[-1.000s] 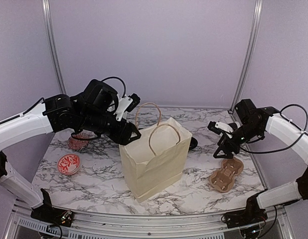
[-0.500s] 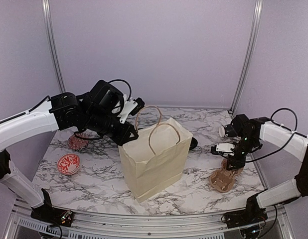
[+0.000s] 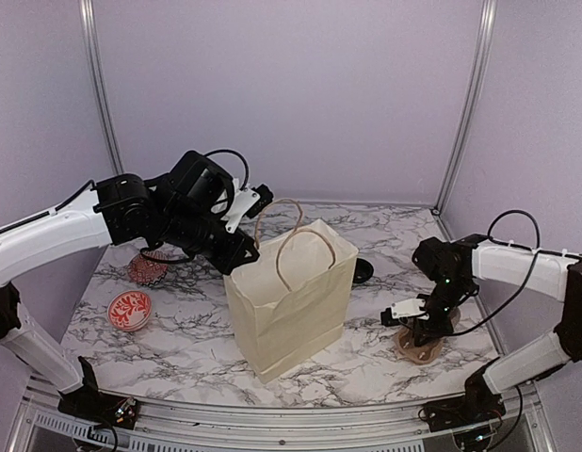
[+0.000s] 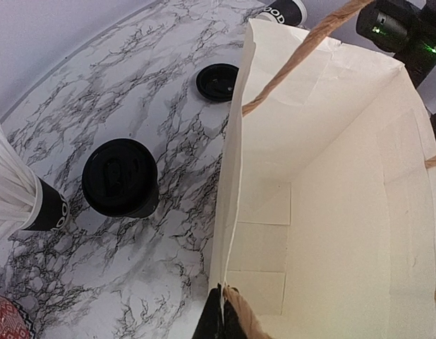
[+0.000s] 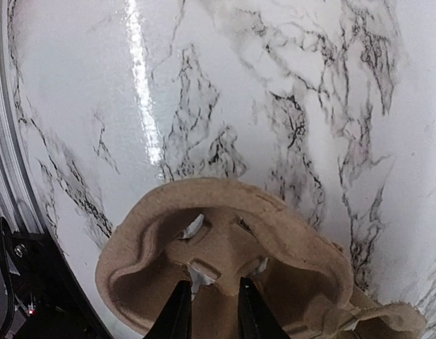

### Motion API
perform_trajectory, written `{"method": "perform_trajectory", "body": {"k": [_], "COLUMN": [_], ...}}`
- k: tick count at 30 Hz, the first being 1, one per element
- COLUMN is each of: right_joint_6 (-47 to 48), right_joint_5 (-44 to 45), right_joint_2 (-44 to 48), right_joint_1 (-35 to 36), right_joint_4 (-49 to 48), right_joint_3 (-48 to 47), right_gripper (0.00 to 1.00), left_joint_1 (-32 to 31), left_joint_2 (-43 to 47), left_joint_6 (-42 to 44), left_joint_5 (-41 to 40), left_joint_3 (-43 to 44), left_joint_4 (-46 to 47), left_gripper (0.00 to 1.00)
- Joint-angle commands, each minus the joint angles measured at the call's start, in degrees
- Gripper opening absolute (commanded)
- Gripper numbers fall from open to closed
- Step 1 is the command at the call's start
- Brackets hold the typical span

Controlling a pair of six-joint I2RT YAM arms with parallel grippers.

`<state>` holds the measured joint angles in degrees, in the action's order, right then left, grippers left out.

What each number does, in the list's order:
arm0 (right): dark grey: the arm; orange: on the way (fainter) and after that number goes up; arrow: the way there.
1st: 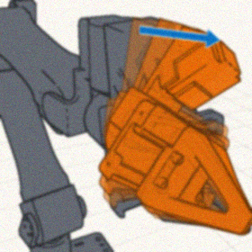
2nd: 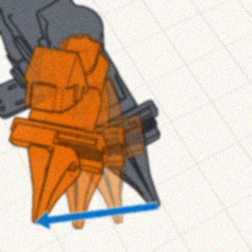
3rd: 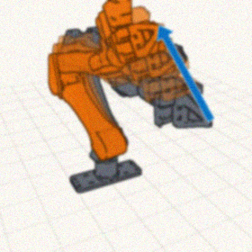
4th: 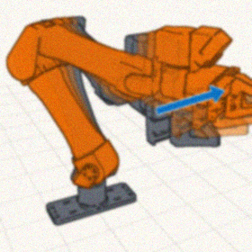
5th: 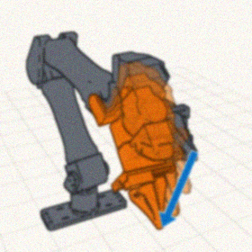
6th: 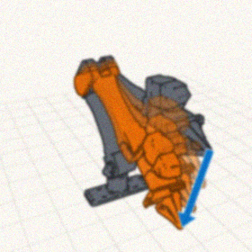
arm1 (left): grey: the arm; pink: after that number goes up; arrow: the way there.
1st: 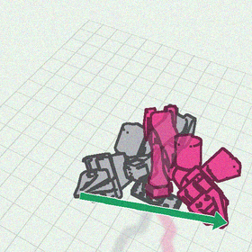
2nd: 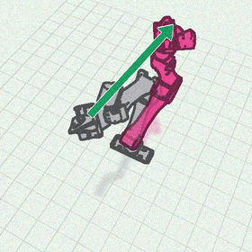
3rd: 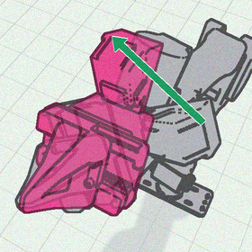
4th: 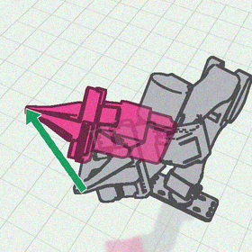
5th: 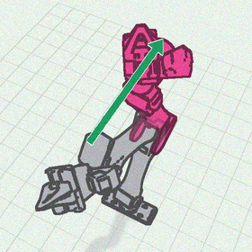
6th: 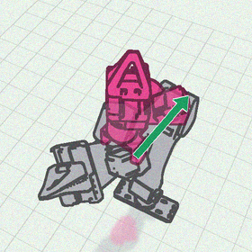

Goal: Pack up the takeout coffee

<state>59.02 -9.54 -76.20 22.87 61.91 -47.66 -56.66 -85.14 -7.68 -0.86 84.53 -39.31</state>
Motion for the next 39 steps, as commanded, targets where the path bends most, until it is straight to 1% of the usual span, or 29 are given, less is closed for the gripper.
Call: {"method": "perform_trajectory", "body": {"k": [1, 4, 9, 12, 14, 16, 18, 21, 22, 23, 26, 29, 32, 35, 39], "right_joint_6": [0.7, -0.5, -6.1, -8.6, -8.1, -6.6, -5.3, -4.7, -4.7, -4.9, -5.8, -4.1, -2.2, -1.4, -1.3], "right_joint_5": [-1.9, -3.1, -2.3, -2.8, -5.4, -8.6, -10.3, -8.5, -7.3, -6.0, -3.1, -1.1, 1.5, 3.6, 3.5], "right_joint_2": [-4.7, -7.3, -11.1, -12.8, -12.6, -10.5, -7.7, -3.4, -2.3, -1.6, -1.9, -3.8, -3.7, -3.1, -4.1], "right_joint_1": [0.8, 1.3, 1.3, 1.3, 1.3, 1.3, 1.3, 1.0, 0.8, 0.3, -2.4, -6.3, -7.6, -7.7, -7.8], "right_joint_4": [-5.2, -9.0, -17.7, -19.6, -17.5, -13.7, -11.1, -9.8, -9.7, -9.7, -8.2, -4.6, -4.1, -5.2, -5.3], "right_joint_3": [-1.1, -3.0, -7.1, -9.1, -10.0, -10.6, -11.0, -10.9, -10.8, -10.6, -10.6, -10.6, -8.1, -6.5, -6.6], "right_gripper": [0.22, 0.22, 0.21, 0.22, 0.25, 0.33, 0.45, 0.63, 0.66, 0.67, 0.64, 0.58, 0.54, 0.54, 0.54], "left_joint_1": [1.2, 2.1, 3.9, 4.5, 4.8, 4.9, 5.1, 5.5, 5.7, 5.8, 6.5, 6.9, 7.2, 7.4, 7.4], "left_joint_2": [1.2, 2.9, 4.8, 4.5, 4.1, 3.8, 3.8, 3.1, 2.8, 2.5, 1.7, 1.5, 1.7, 2.0, 2.1], "left_joint_6": [2.5, 4.0, 6.5, 8.2, 10.0, 11.7, 13.2, 14.5, 14.7, 14.8, 14.6, 14.7, 14.5, 14.0, 13.8], "left_joint_5": [1.4, 3.4, 6.5, 7.9, 8.9, 9.7, 10.1, 9.5, 9.1, 8.8, 8.0, 7.7, 7.4, 7.0, 7.7], "left_joint_3": [1.3, 1.5, 1.1, 1.3, 1.5, 1.4, 1.1, 1.4, 1.8, 2.2, 2.9, 2.9, 2.9, 3.0, 2.7], "left_joint_4": [-2.4, -3.5, -5.7, -7.9, -9.5, -10.7, -11.0, -10.9, -11.0, -11.0, -11.0, -10.9, -10.9, -10.8, -10.8], "left_gripper": [0.00, 0.00, 0.00, 0.00, 0.00, 0.00, 0.00, 0.01, 0.03, 0.05, 0.16, 0.26, 0.31, 0.38, 0.40]}}
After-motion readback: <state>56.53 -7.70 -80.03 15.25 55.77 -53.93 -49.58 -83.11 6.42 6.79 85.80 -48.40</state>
